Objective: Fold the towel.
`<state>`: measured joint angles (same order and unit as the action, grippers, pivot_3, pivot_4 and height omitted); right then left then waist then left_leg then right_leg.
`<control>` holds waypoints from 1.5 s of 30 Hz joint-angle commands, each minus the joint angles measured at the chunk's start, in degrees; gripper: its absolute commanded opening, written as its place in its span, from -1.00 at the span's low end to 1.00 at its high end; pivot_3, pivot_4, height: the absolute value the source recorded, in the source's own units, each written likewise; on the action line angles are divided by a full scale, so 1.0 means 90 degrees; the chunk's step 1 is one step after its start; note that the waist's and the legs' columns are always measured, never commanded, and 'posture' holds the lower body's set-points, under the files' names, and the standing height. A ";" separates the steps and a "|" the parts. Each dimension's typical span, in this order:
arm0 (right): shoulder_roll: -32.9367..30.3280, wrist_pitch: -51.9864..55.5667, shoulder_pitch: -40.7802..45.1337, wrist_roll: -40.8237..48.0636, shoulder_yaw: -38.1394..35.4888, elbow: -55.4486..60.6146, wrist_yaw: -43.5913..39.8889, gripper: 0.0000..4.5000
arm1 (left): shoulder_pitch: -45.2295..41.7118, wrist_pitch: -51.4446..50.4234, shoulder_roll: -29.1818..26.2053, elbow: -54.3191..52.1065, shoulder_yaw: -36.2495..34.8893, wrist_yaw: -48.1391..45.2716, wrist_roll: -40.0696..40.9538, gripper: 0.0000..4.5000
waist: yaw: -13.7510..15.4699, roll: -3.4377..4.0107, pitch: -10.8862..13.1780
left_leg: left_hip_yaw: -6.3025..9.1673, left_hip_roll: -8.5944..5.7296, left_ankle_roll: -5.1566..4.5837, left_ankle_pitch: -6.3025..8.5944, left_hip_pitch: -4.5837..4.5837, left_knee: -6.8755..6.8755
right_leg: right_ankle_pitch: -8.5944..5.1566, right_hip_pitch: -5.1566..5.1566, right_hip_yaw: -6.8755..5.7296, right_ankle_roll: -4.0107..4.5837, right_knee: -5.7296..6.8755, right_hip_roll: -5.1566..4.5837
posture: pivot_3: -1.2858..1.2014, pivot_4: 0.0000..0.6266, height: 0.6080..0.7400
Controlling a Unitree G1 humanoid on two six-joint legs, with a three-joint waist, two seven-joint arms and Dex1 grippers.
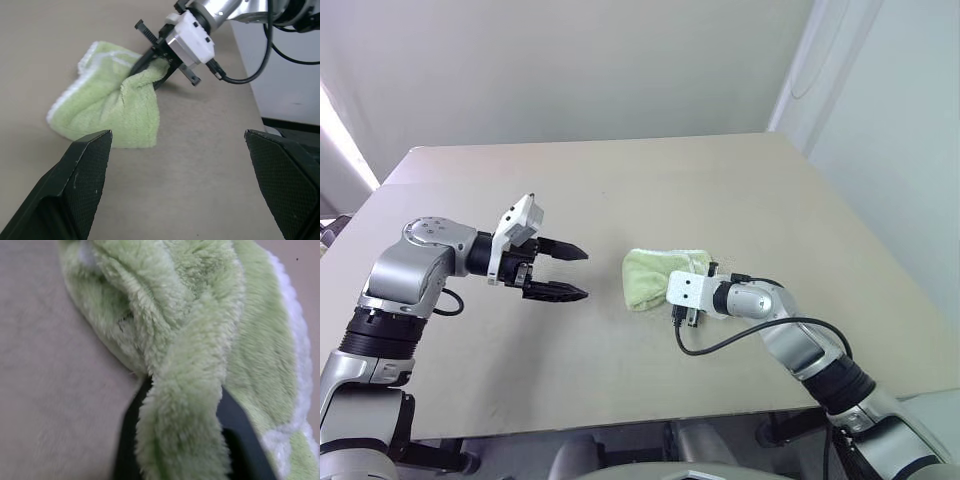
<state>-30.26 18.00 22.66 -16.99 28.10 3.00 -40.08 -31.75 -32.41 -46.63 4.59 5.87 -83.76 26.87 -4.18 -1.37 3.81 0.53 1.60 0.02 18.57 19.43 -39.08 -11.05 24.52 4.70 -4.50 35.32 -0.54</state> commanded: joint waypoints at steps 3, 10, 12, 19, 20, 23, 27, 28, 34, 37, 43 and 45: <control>0.0149 -0.0013 0.0271 -0.0020 -0.0315 -0.0218 0.0144 -0.99 | -0.0168 -0.0103 0.0037 -0.0211 -0.0159 0.0237 0.0079 1.00 | 0.0002 0.0000 0.0000 | 0.0000 0.0000 0.0000 0.0000 -0.0001 -0.0001 | 0.0000 0.0000 0.0001 0.0000 0.0001 -0.0001 | 0.03 -1.00 0.57; 0.0351 0.0174 0.0368 0.0360 -0.0863 0.0011 0.0192 -0.99 | -0.0273 -0.0378 0.0121 -0.0360 -0.0223 0.0532 0.0179 1.00 | 0.0004 0.0003 0.0002 | 0.0000 0.0000 0.0000 0.0000 0.0001 0.0000 | 0.0000 0.0000 0.0000 0.0000 0.0000 0.0000 | 0.03 -1.00 0.57; 0.0391 0.0364 0.0453 0.0563 -0.1185 0.0166 0.0209 -0.99 | -0.0353 -0.0297 0.0331 -0.0284 -0.0449 0.0845 0.0266 1.00 | 0.0007 0.0004 0.0003 | 0.0000 -0.0001 0.0000 0.0000 0.0002 0.0000 | 0.0000 0.0000 0.0000 0.0000 0.0000 -0.0001 | 0.03 -1.00 0.57; 0.0256 0.0815 0.0568 0.0875 -0.1854 0.0435 0.0252 -0.99 | -0.0589 -0.0548 0.0908 -0.0079 -0.0956 0.1655 0.0588 1.00 | 0.0015 0.0004 0.0005 | 0.0002 -0.0001 0.0000 0.0000 0.0003 0.0002 | 0.0001 0.0000 -0.0001 0.0000 0.0000 -0.0001 | 0.03 -1.00 0.57; 0.0233 0.0854 0.0597 0.0883 -0.1922 0.0441 0.0281 -0.99 | -0.0592 -0.0476 0.0922 -0.0022 -0.0928 0.1659 0.0533 1.00 | 0.0009 0.0004 0.0005 | 0.0002 -0.0001 0.0000 0.0000 0.0003 0.0002 | 0.0001 0.0000 -0.0001 0.0000 0.0000 0.0000 | 0.03 -1.00 0.57; 0.0156 0.0888 0.0715 0.0878 -0.2108 0.0384 0.0385 -0.99 | -0.0569 -0.0289 0.0935 0.0097 -0.0797 0.1642 0.0379 1.00 | -0.0003 0.0006 0.0006 | 0.0000 -0.0002 0.0000 0.0000 0.0002 0.0003 | 0.0001 0.0000 0.0001 0.0000 0.0000 0.0000 | 0.03 -1.00 0.57; 0.0027 0.0916 0.0960 0.0819 -0.2406 0.0152 0.0615 -0.99 | -0.0516 -0.0119 0.0978 0.0181 -0.0675 0.1591 0.0251 1.00 | 0.0006 0.0008 0.0007 | 0.0000 -0.0002 0.0000 0.0000 0.0002 0.0002 | 0.0002 0.0000 0.0001 0.0001 0.0000 0.0000 | 0.03 -1.00 0.57; -0.0056 0.0898 0.1063 0.0790 -0.2531 0.0012 0.0717 -0.99 | -0.0521 -0.0122 0.1002 0.0191 -0.0675 0.1590 0.0266 1.00 | 0.0007 0.0008 0.0007 | 0.0000 -0.0002 0.0000 0.0000 0.0003 0.0002 | 0.0002 0.0000 0.0001 0.0001 0.0000 -0.0001 | 0.03 -1.00 0.57; -0.0652 0.0638 0.1410 0.0700 -0.2880 -0.0673 0.0973 -0.99 | -0.0501 0.0163 0.1054 0.0414 -0.0583 0.1470 0.0122 1.00 | 0.0013 0.0009 0.0008 | 0.0000 -0.0003 0.0000 0.0000 0.0008 0.0008 | 0.0001 0.0000 0.0000 0.0001 -0.0015 -0.0002 | 0.03 -1.00 0.57; -0.0867 0.0601 0.1508 0.0729 -0.3032 -0.0833 0.1044 -0.99 | -0.0421 0.0263 0.1049 0.0457 -0.0557 0.1386 0.0088 1.00 | -0.0003 0.0011 0.0009 | -0.0001 -0.0003 0.0000 0.0000 0.0008 0.0014 | 0.0001 0.0002 0.0002 0.0001 -0.0016 -0.0002 | 0.03 -1.00 0.57; -0.1004 0.0425 0.1525 0.0560 -0.2988 -0.1413 0.1344 -0.99 | -0.0396 0.0368 0.1069 0.0498 -0.0525 0.1329 0.0026 1.00 | -0.0008 0.0012 0.0009 | -0.0003 -0.0003 0.0000 0.0000 0.0003 0.0013 | 0.0002 0.0002 0.0004 0.0001 -0.0012 -0.0001 | 0.03 -1.00 0.57; -0.0887 0.0361 0.1414 0.0522 -0.2856 -0.1750 0.1427 -0.99 | -0.0406 0.0388 0.1076 0.0505 -0.0506 0.1302 -0.0003 1.00 | -0.0005 0.0012 0.0009 | -0.0003 -0.0003 0.0000 0.0000 0.0004 0.0012 | 0.0002 0.0001 0.0004 0.0001 -0.0012 -0.0001 | 0.03 -1.00 0.57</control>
<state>-38.66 22.56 34.65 -11.67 2.16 -11.51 -28.44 -34.51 -29.96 -36.90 9.38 1.46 -71.66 26.79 -4.22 -1.26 3.89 0.50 1.57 0.02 18.57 19.47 -38.97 -11.03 24.53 4.74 -4.49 35.20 -0.55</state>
